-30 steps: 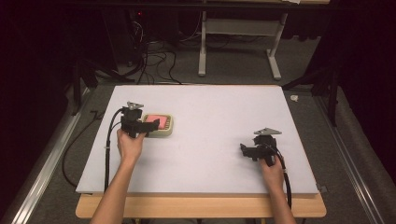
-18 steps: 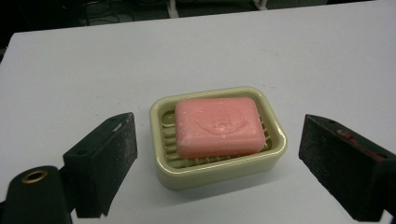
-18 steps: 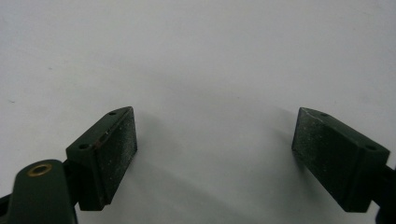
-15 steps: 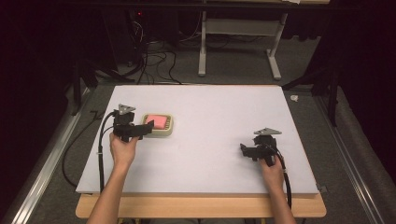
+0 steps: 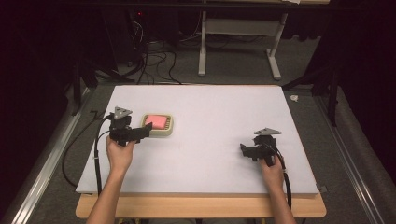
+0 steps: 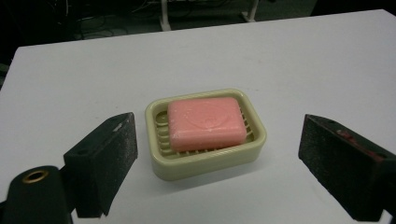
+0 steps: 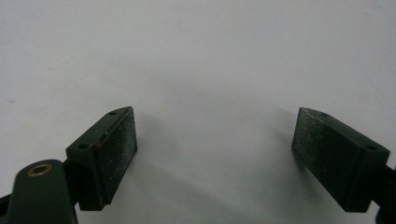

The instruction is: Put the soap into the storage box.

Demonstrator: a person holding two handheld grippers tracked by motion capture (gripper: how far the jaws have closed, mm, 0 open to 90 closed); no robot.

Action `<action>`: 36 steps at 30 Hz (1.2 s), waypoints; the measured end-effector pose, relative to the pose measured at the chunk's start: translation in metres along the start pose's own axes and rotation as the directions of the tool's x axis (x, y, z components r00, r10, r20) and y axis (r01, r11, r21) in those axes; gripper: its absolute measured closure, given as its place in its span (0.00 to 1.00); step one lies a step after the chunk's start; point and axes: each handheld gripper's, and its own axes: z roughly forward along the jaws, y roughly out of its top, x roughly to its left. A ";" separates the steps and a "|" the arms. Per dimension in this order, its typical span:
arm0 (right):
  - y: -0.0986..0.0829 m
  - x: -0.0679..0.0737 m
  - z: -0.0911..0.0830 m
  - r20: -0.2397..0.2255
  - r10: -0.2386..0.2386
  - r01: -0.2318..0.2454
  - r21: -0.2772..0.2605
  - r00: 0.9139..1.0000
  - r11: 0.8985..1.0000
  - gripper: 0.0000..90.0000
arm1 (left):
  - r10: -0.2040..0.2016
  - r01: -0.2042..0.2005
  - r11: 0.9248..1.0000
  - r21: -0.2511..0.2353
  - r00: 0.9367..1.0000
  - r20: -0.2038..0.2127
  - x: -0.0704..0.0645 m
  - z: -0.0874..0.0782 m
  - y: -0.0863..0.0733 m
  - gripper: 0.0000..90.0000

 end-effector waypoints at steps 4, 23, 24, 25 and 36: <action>0.000 0.000 0.000 0.000 0.000 0.000 0.000 1.000 1.000 0.16 | 0.012 -0.012 1.000 -0.010 1.000 0.010 -0.004 -0.006 -0.005 0.14; 0.000 0.000 0.000 -0.001 0.000 0.000 0.000 1.000 1.000 0.16 | 0.038 -0.036 0.999 -0.030 0.997 0.071 -0.021 -0.022 -0.017 0.14; 0.000 0.000 0.000 -0.001 0.001 -0.001 0.000 1.000 1.000 0.16 | 0.040 -0.038 0.999 -0.028 0.997 0.072 -0.022 -0.022 -0.017 0.14; 0.000 0.000 0.000 0.000 0.000 0.000 0.000 1.000 1.000 0.16 | 0.045 -0.043 0.999 -0.028 0.996 0.074 -0.023 -0.022 -0.017 0.14; 0.000 0.000 0.000 -0.001 0.001 -0.001 0.001 1.000 1.000 0.16 | 0.047 -0.044 0.999 -0.031 0.993 0.111 -0.032 -0.024 -0.022 0.14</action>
